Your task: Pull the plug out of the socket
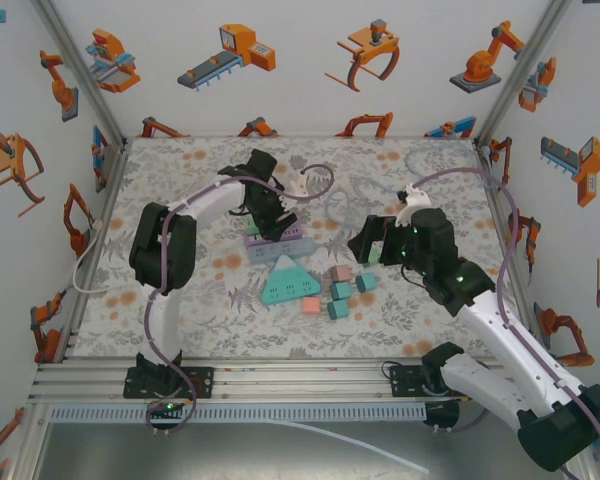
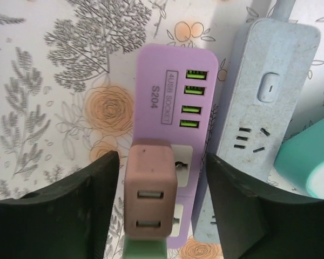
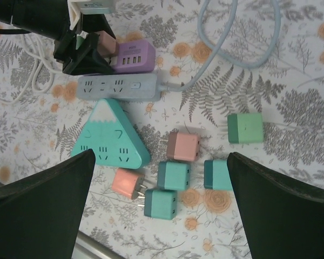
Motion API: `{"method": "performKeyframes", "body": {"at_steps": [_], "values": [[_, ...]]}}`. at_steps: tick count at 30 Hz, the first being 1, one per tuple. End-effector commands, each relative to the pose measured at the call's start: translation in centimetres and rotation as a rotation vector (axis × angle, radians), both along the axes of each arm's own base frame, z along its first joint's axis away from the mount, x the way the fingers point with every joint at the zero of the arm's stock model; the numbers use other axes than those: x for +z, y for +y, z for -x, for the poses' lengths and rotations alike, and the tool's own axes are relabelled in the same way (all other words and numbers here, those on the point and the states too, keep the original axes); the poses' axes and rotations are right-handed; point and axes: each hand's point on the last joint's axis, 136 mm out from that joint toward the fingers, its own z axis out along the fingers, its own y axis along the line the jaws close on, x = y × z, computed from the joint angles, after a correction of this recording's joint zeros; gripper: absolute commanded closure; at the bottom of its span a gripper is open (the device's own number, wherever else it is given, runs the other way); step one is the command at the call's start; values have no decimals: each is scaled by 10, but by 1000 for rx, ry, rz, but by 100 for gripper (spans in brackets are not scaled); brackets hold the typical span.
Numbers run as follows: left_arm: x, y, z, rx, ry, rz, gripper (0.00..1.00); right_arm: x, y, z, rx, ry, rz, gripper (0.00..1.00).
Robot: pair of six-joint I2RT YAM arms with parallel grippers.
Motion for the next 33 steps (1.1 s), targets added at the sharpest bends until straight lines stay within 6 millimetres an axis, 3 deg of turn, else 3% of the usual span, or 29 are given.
{"method": "performKeyframes", "body": {"at_steps": [1,3,8,12,15,21,24,27,33], "values": [[52,-7,-6,33,-98,107,28,28,11,-6,73,-151,32,1],[67,-6,-7,52,-134,127,20,32,11,-11,80,-184,59,1],[120,6,2,158,-196,227,17,46,35,-19,233,-321,147,1],[169,35,1,469,-257,352,17,48,73,-23,503,-444,259,1],[192,62,15,714,-228,474,18,36,106,-16,800,-522,334,2],[187,116,57,1138,-67,668,18,13,142,-33,1059,-640,403,3],[177,132,75,1266,13,750,18,8,158,-37,1186,-677,385,10],[163,141,90,1335,77,789,17,-9,173,-48,1282,-675,417,17],[121,177,91,1515,28,699,12,-49,201,-71,1386,-610,511,20]]}}
